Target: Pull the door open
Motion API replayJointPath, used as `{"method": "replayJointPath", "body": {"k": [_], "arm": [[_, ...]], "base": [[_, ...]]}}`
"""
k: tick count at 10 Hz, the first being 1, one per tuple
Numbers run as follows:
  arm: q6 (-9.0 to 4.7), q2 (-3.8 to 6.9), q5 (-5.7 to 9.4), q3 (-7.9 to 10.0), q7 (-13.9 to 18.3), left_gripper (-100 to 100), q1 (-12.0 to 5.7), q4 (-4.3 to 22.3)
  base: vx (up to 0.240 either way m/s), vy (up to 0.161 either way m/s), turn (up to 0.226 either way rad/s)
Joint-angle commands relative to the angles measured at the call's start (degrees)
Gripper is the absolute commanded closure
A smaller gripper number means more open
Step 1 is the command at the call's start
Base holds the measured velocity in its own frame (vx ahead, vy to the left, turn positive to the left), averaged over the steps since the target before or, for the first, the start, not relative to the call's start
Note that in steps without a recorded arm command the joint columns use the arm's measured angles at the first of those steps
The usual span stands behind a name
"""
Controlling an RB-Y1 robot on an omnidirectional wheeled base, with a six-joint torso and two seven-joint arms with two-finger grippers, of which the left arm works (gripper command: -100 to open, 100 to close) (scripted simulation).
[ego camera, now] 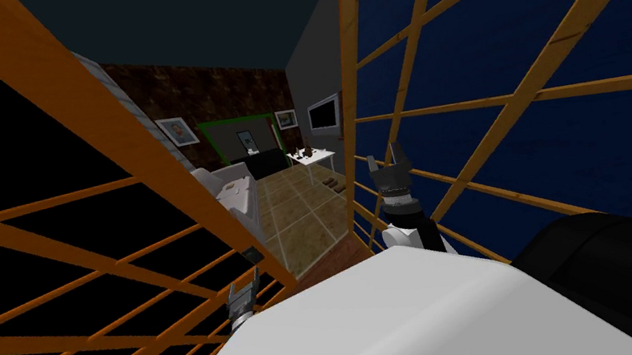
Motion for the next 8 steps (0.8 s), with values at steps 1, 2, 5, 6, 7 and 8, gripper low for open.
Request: {"method": "replayJointPath", "body": {"k": [1, 2, 5, 6, 7, 8], "arm": [[-1.19, 0.81, 0.44, 0.61, 0.1, -100, 0.03, 1.4], [-1.55, 1.06, 0.66, 0.92, 0.3, -100, 0.07, 2.0], [-2.70, 0.90, 1.38, 1.91, 0.8, -100, 0.18, 3.6], [-2.56, 1.01, 1.26, 1.76, 0.6, -100, -0.04, 3.6], [-2.56, 1.01, 1.26, 1.76, 0.6, 100, -0.04, 3.6], [-2.56, 1.01, 1.26, 1.76, 0.6, 100, -0.04, 3.6]], "base": [[0.208, -0.002, -0.063], [0.240, 0.028, -0.059], [0.194, 0.044, -0.062], [0.072, 0.024, -0.001], [-0.018, -0.010, 0.018], [-0.031, -0.022, -0.043]]}}
